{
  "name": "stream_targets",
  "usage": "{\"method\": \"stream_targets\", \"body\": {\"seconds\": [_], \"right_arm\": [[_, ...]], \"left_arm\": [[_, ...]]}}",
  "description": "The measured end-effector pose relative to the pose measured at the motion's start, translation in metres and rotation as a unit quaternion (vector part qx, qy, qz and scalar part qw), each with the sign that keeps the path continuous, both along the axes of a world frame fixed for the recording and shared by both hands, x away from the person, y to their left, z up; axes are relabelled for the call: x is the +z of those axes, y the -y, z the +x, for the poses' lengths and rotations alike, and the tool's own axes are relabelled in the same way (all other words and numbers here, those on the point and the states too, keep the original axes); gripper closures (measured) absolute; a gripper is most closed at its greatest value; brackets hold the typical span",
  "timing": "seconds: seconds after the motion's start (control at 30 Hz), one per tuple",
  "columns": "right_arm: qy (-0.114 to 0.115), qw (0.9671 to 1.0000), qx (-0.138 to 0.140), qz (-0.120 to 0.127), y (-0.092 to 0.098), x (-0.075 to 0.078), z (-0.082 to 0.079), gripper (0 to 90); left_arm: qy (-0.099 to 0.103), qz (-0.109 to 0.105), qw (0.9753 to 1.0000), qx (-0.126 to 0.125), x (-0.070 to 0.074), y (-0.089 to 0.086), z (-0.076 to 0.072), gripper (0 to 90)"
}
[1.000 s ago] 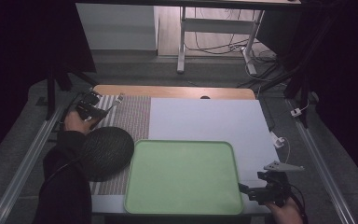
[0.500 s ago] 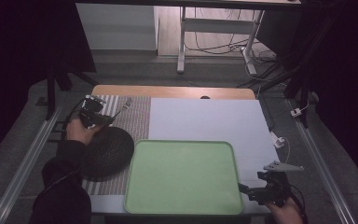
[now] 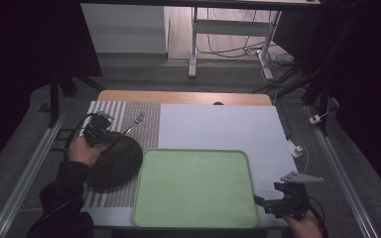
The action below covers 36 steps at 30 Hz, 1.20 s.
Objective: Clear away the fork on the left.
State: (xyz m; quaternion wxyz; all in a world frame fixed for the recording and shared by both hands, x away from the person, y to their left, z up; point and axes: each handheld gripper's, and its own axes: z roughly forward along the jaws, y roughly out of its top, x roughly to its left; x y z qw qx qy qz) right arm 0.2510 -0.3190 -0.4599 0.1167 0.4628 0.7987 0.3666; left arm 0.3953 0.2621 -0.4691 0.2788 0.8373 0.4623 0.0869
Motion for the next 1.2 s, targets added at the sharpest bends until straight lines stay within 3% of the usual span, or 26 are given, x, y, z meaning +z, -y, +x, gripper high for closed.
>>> {"method": "stream_targets", "body": {"seconds": [0.23,0.7,1.2], "right_arm": [[0.002,1.0,0.001,-0.002,0.0,0.0,0.0,4.3],[0.004,1.0,0.002,-0.003,-0.001,0.0,-0.001,4.3],[0.003,1.0,0.002,-0.004,-0.001,0.0,-0.001,4.4]], "left_arm": [[0.004,-0.018,0.9998,-0.01,0.005,0.007,-0.024,77.3],[0.002,-0.031,0.9985,-0.044,0.008,0.041,-0.07,77.3],[-0.008,-0.031,0.9968,-0.074,0.003,0.089,-0.105,77.3]]}}
